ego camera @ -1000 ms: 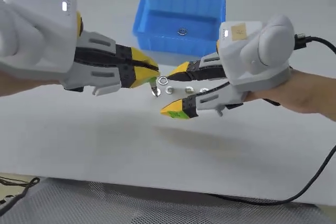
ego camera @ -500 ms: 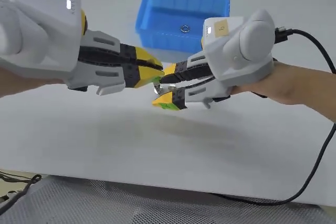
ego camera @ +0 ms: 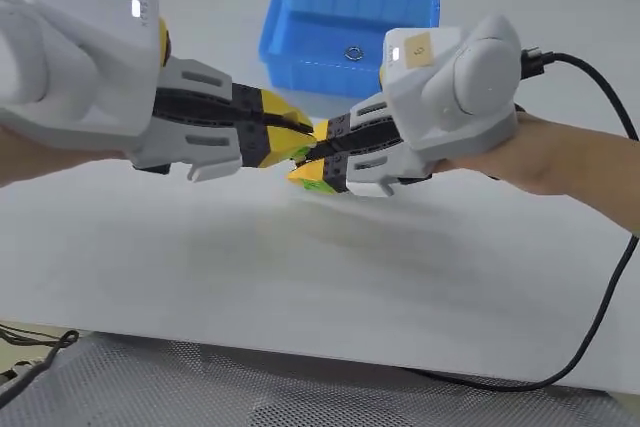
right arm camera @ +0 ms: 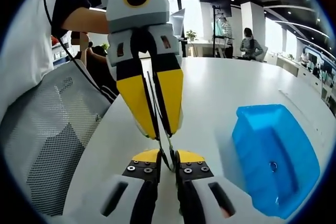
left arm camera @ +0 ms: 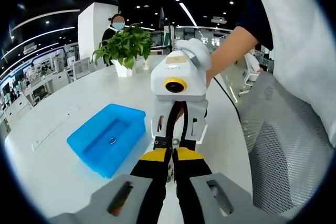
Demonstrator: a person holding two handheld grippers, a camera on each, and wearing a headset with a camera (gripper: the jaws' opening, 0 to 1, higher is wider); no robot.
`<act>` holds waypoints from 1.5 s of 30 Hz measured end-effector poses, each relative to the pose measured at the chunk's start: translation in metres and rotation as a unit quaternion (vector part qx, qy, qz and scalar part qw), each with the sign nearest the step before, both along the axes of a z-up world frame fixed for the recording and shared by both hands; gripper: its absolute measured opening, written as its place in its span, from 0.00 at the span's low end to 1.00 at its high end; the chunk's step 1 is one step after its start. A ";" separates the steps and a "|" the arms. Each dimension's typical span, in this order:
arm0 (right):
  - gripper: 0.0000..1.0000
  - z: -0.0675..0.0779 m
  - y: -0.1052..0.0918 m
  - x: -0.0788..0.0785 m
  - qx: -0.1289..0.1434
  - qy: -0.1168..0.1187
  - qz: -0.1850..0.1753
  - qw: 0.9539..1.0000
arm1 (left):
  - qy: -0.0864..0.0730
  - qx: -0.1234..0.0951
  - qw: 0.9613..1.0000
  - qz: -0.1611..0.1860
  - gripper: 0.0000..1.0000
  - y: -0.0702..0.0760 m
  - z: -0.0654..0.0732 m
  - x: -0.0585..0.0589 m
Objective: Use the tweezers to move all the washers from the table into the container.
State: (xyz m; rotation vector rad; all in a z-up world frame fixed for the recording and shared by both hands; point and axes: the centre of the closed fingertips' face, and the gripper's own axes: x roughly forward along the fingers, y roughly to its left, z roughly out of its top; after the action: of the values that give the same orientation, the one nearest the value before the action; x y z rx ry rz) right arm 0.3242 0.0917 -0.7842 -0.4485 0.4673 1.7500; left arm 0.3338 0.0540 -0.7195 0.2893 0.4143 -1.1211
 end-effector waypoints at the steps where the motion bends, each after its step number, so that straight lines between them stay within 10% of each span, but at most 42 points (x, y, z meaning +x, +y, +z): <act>1: 0.12 0.000 0.000 0.000 0.000 -0.004 0.005 1.000 | 0.000 0.000 1.000 0.000 0.07 0.000 0.000 0.000; 45: 0.09 0.000 -0.001 -0.001 0.008 -0.013 0.012 1.000 | -0.006 0.033 0.999 -0.017 0.08 -0.001 -0.003 0.000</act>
State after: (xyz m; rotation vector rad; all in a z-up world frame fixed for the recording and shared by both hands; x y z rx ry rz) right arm 0.3232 0.0909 -0.7845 -0.4666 0.4304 1.7679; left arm 0.3336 0.0531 -0.7222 0.3613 0.4370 -1.1399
